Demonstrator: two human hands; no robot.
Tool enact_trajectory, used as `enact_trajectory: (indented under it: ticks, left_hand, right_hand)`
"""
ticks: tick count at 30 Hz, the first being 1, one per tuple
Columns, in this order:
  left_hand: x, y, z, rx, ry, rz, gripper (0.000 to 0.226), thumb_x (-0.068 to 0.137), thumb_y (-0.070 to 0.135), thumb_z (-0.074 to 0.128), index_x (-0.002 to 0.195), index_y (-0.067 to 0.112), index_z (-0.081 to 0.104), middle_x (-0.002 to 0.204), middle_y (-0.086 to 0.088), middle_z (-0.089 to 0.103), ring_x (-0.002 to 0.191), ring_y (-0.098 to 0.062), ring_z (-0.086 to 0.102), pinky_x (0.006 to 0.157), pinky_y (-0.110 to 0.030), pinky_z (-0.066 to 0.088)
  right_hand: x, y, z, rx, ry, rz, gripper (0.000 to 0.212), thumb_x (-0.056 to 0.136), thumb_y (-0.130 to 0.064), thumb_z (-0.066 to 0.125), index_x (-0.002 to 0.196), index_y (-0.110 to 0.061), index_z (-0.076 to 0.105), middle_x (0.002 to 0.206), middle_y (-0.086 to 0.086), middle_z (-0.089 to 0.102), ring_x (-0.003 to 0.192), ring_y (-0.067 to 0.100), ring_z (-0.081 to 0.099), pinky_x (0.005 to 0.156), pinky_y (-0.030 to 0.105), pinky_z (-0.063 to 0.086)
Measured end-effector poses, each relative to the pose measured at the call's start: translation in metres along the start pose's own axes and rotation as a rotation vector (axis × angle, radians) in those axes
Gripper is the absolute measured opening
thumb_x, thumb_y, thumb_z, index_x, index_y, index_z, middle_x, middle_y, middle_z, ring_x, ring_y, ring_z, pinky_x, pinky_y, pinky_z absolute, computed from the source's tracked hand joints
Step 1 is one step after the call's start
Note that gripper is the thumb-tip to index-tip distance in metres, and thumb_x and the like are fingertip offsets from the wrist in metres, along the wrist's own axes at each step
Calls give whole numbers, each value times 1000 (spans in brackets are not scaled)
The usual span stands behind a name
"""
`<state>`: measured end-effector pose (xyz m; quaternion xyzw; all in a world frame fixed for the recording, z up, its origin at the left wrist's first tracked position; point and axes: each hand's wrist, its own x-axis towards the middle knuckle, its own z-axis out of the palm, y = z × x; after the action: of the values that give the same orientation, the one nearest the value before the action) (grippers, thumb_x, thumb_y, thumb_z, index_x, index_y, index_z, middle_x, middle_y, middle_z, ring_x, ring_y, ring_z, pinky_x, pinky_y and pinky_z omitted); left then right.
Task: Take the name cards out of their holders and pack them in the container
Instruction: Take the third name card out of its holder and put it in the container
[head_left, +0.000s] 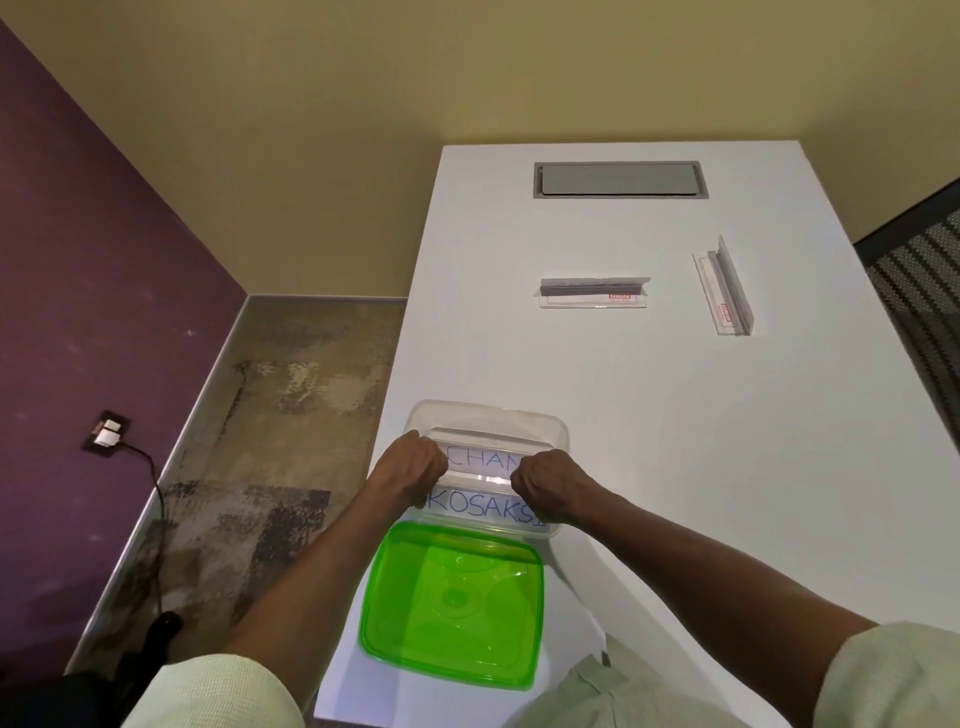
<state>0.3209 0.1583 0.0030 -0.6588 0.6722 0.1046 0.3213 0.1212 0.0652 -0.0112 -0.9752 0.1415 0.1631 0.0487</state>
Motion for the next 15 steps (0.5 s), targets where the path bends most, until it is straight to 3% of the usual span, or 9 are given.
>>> enact_trajectory:
  ticks: [6, 15]
  left_hand:
    - [7, 1, 5, 17, -11, 24, 28, 77, 18, 77, 103, 13, 70, 108, -12, 71, 101, -26, 66, 97, -34, 41]
    - [8, 5, 7, 42, 1, 10, 25, 78, 14, 75, 102, 11, 69, 109, -11, 71, 101, -27, 66, 95, -34, 42]
  right_hand:
    - [1, -3, -1, -53, 6, -14, 21, 91, -2, 40, 82, -9, 58, 92, 15, 67, 81, 32, 64, 63, 33, 39]
    - [2, -5, 4, -49, 26, -12, 19, 91, -2, 44, 80, -10, 58, 88, 13, 66, 77, 30, 63, 60, 32, 35]
